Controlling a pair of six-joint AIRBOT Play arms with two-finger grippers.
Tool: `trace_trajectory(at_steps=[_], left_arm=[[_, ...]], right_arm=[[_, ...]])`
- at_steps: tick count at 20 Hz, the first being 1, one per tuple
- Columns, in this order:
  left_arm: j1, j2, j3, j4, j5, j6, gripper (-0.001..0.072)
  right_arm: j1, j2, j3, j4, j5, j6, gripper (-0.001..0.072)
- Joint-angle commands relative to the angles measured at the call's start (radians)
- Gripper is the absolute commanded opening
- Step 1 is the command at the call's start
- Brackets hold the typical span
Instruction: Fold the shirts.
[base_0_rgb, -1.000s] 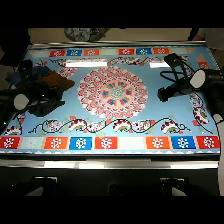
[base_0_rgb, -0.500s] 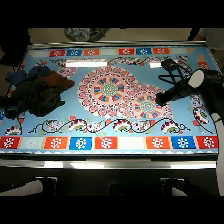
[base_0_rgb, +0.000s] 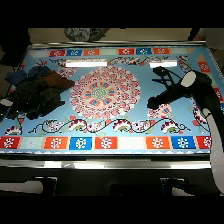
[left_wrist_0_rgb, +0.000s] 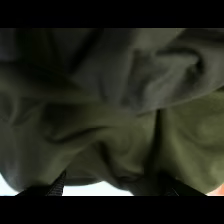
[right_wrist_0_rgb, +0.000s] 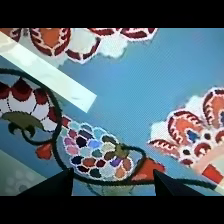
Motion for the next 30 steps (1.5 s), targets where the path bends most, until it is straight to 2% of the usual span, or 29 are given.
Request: trace_trajectory(at_steps=[1, 4, 6, 7, 8, 9, 10, 11, 13, 15, 17, 18, 20, 23, 26, 30], left_arm=[[-0.045, -0.022, -0.002, -0.021, 0.112, 0.031, 0.072], [-0.093, -0.045, -0.002, -0.021, 0.16, 0.096, 0.072], [-0.122, -0.076, -0.002, -0.021, 0.174, 0.096, 0.0717], [-0.13, -0.089, -0.002, -0.021, 0.183, 0.096, 0.0672], [-0.132, -0.099, -0.002, -0.021, 0.186, 0.094, 0.0496], [-0.13, -0.1, -0.002, -0.02, 0.185, 0.1, 0.0276], [-0.128, -0.092, -0.001, -0.021, 0.184, 0.108, 0.011], [-0.129, -0.075, 0.0, -0.021, 0.185, 0.108, 0.0034], [-0.133, 0.001, 0.009, -0.021, 0.193, 0.116, 0.0032], [-0.151, 0.13, 0.015, -0.021, 0.193, 0.191, 0.0032], [-0.194, 0.319, 0.015, -0.021, 0.165, 0.286, 0.0031], [-0.225, 0.413, 0.015, -0.021, 0.142, 0.306, 0.0032], [-0.315, 0.602, 0.014, -0.021, 0.094, 0.307, 0.0032], [-0.526, 0.816, -0.014, -0.021, 0.079, 0.306, 0.0032], [-0.765, 0.904, -0.089, -0.021, 0.08, 0.275, 0.0032], [-1.029, 0.823, -0.204, -0.021, 0.12, 0.269, 0.0033]], right_arm=[[0.0, -0.008, 0.0, 0.03, 0.019, -0.018, 0.0575], [0.0, -0.008, 0.0, 0.054, 0.023, -0.021, 0.0575], [0.0, -0.008, 0.0, 0.077, 0.037, -0.021, 0.0575], [0.0, -0.008, 0.0, 0.088, 0.046, -0.021, 0.0575], [0.0, -0.008, 0.0, 0.097, 0.056, -0.021, 0.0574], [0.0, -0.008, 0.0, 0.102, 0.064, -0.021, 0.0574], [0.0, -0.007, 0.0, 0.104, 0.066, -0.021, 0.0574], [0.0, -0.007, 0.0, 0.104, 0.065, -0.022, 0.0573], [0.0, -0.006, 0.0, 0.103, 0.062, -0.061, 0.0574], [0.0, 0.005, 0.009, 0.093, 0.061, -0.112, 0.0573], [0.0, 0.038, 0.044, 0.053, 0.091, -0.122, 0.0573], [0.0, 0.066, 0.062, 0.027, 0.097, -0.121, 0.0573], [0.0, 0.148, 0.096, -0.027, 0.098, -0.119, 0.0572], [0.0, 0.303, 0.11, -0.051, 0.097, -0.061, 0.0565], [0.0, 0.445, 0.11, -0.053, 0.142, -0.031, 0.0565], [0.0, 0.569, 0.11, -0.13, 0.215, -0.024, 0.0564]])
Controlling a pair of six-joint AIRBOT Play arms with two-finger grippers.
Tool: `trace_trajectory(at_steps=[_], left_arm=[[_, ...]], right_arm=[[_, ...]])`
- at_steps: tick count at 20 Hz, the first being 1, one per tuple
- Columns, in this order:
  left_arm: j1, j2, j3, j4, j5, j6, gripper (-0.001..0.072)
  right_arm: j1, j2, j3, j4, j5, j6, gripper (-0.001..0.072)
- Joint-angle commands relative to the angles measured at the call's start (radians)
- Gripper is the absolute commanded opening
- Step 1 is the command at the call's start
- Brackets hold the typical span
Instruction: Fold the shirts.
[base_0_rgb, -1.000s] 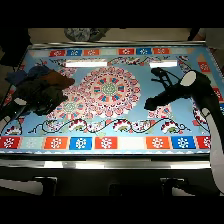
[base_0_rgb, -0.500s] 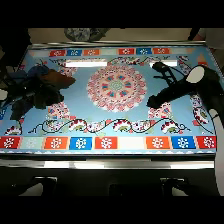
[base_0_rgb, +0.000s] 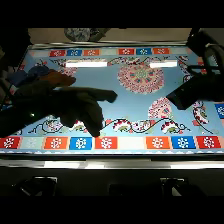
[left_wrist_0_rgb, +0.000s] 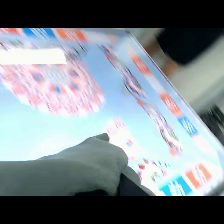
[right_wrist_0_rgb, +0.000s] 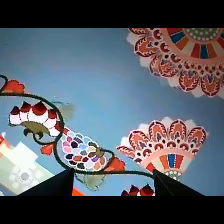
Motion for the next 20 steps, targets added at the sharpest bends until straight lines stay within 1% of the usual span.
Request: trace_trajectory(at_steps=[1, 4, 5, 6, 7, 8, 9, 11, 12, 13, 14, 15, 16, 18, 19, 20], left_arm=[[-0.226, -0.073, -0.096, 0.002, 0.035, -0.007, 0.0033], [-0.326, -0.307, -0.117, -0.003, 0.035, -0.007, 0.0035], [-0.336, -0.381, -0.107, -0.021, 0.032, -0.007, 0.0104], [-0.331, -0.441, -0.082, -0.062, -0.004, -0.007, 0.0477], [-0.308, -0.485, -0.035, -0.102, -0.071, -0.011, 0.0698], [-0.272, -0.506, 0.026, -0.095, -0.159, -0.006, 0.0708], [-0.23, -0.507, 0.081, -0.054, -0.235, 0.013, 0.0708], [-0.115, -0.484, 0.185, 0.103, -0.381, 0.012, 0.0707], [-0.053, -0.468, 0.217, 0.183, -0.442, 0.012, 0.0708], [0.016, -0.453, 0.226, 0.244, -0.494, 0.012, 0.0707], [0.08, -0.447, 0.217, 0.277, -0.544, 0.011, 0.0707], [0.144, -0.446, 0.188, 0.277, -0.589, 0.011, 0.0706], [0.189, -0.446, 0.138, 0.267, -0.605, 0.011, 0.0706], [0.237, -0.447, -0.017, 0.21, -0.577, 0.012, 0.0706], [0.241, -0.447, -0.097, 0.149, -0.539, 0.013, 0.0706], [0.235, -0.447, -0.177, 0.053, -0.482, 0.025, 0.0704]], right_arm=[[0.0, 0.106, 0.002, -0.1, 0.062, 0.033, 0.0564], [0.0, 0.109, 0.0, -0.165, 0.075, 0.069, 0.0563], [0.0, 0.1, -0.002, -0.167, 0.075, 0.075, 0.0563], [0.0, 0.086, -0.002, -0.167, 0.076, 0.079, 0.0563], [0.0, 0.064, -0.002, -0.166, 0.08, 0.083, 0.0563], [0.0, 0.038, -0.002, -0.163, 0.093, 0.082, 0.0564], [0.0, 0.009, -0.002, -0.163, 0.108, 0.082, 0.0565], [0.0, -0.057, -0.015, -0.15, 0.146, 0.075, 0.0586], [0.0, -0.091, -0.037, -0.126, 0.16, 0.056, 0.0665], [0.0, -0.121, -0.066, -0.086, 0.169, 0.037, 0.0692], [0.0, -0.149, -0.11, -0.022, 0.174, 0.016, 0.0692], [0.0, -0.17, -0.162, 0.048, 0.167, -0.004, 0.0692], [0.0, -0.187, -0.227, 0.124, 0.151, -0.028, 0.0692], [0.0, -0.204, -0.367, 0.236, 0.091, -0.073, 0.0692], [0.0, -0.207, -0.436, 0.27, 0.064, -0.084, 0.0692], [0.007, -0.208, -0.503, 0.295, 0.05, -0.085, 0.0692]])
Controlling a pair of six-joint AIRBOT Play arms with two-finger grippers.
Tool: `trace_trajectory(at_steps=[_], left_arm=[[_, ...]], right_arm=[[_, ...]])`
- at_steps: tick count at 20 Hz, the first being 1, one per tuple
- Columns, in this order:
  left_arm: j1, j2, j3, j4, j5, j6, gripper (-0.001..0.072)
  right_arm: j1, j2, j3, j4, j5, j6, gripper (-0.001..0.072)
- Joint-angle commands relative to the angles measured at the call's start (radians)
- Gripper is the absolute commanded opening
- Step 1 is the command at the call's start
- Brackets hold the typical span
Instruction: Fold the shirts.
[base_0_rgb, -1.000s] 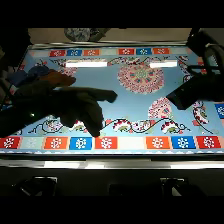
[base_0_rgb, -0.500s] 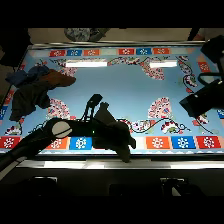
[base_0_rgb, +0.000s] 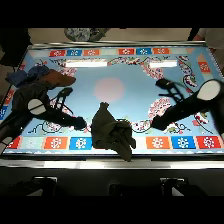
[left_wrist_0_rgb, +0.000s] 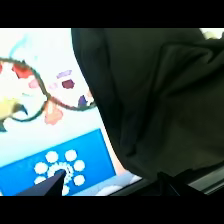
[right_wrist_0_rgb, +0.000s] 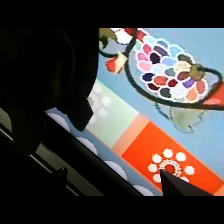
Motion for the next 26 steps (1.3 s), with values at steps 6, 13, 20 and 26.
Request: trace_trajectory(at_steps=[6, 13, 20, 26], left_arm=[[-0.049, -0.063, -0.307, -0.447, 0.26, 0.083, 0.0702], [-0.14, -0.095, -0.307, -0.494, 0.338, 0.097, 0.0473], [-0.153, -0.09, -0.294, -0.513, 0.388, 0.147, 0.0031], [-0.127, 0.109, -0.024, -0.483, 0.385, 0.202, 0.003]], right_arm=[[0.195, -0.025, -0.406, 0.152, -0.228, -0.074, 0.0708], [0.305, -0.045, -0.459, 0.222, -0.37, -0.065, 0.0702], [0.388, -0.118, -0.458, 0.262, -0.418, -0.064, 0.0051], [0.389, 0.07, -0.126, -0.018, -0.254, -0.119, 0.0046]])
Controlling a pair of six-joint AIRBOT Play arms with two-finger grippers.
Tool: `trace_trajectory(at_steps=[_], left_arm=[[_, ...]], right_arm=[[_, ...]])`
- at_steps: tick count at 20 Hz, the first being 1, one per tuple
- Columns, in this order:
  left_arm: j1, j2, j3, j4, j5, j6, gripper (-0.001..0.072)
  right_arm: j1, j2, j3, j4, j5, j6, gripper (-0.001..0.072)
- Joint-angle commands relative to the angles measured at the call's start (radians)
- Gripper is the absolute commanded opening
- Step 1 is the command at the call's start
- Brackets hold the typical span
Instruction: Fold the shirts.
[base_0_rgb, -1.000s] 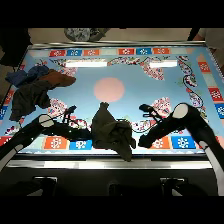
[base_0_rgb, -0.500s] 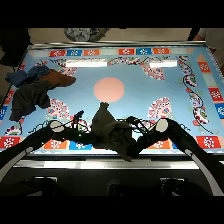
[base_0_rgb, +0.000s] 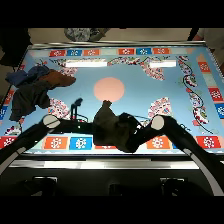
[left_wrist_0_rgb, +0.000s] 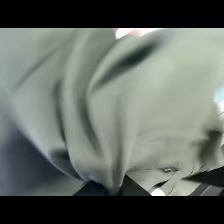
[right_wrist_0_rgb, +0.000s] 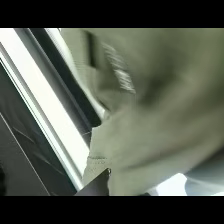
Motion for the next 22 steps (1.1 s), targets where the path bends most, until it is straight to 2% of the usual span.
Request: trace_trajectory(at_steps=[1, 3, 5, 8, 10, 11, 14, 17, 20, 22], left_arm=[[0.03, 0.142, 0.228, 0.008, 0.006, 0.025, 0.003], [0.07, 0.221, 0.443, 0.008, 0.011, 0.024, 0.003], [0.114, 0.278, 0.681, 0.007, 0.048, 0.019, 0.003], [0.089, 0.306, 0.989, 0.004, 0.146, 0.01, 0.003], [0.014, 0.306, 1.094, 0.004, 0.143, 0.035, 0.003], [-0.018, 0.307, 1.104, 0.005, 0.144, 0.059, 0.003], [-0.036, 0.301, 1.097, 0.074, 0.129, 0.047, 0.003], [-0.036, 0.284, 1.071, 0.283, 0.093, -0.029, 0.0031], [-0.036, 0.225, 1.003, 0.558, -0.103, -0.178, 0.0032], [-0.036, 0.164, 0.895, 0.597, -0.223, -0.24, 0.0032]], right_arm=[[0.003, 0.137, 0.283, -0.245, 0.096, -0.017, 0.0046], [0.003, 0.239, 0.536, -0.398, 0.048, -0.015, 0.0047], [0.003, 0.331, 0.76, -0.482, -0.104, 0.037, 0.0047], [0.003, 0.438, 0.946, -0.457, -0.35, 0.126, 0.0047], [0.003, 0.473, 0.963, -0.406, -0.398, 0.15, 0.0047], [0.003, 0.477, 0.963, -0.395, -0.374, 0.157, 0.0047], [0.003, 0.458, 0.963, -0.403, -0.225, 0.194, 0.0047], [0.003, 0.418, 0.963, -0.481, 0.004, 0.235, 0.0047], [0.003, 0.299, 0.956, -0.541, 0.416, 0.302, 0.0047], [0.004, 0.208, 0.856, -0.473, 0.633, 0.343, 0.0047]])
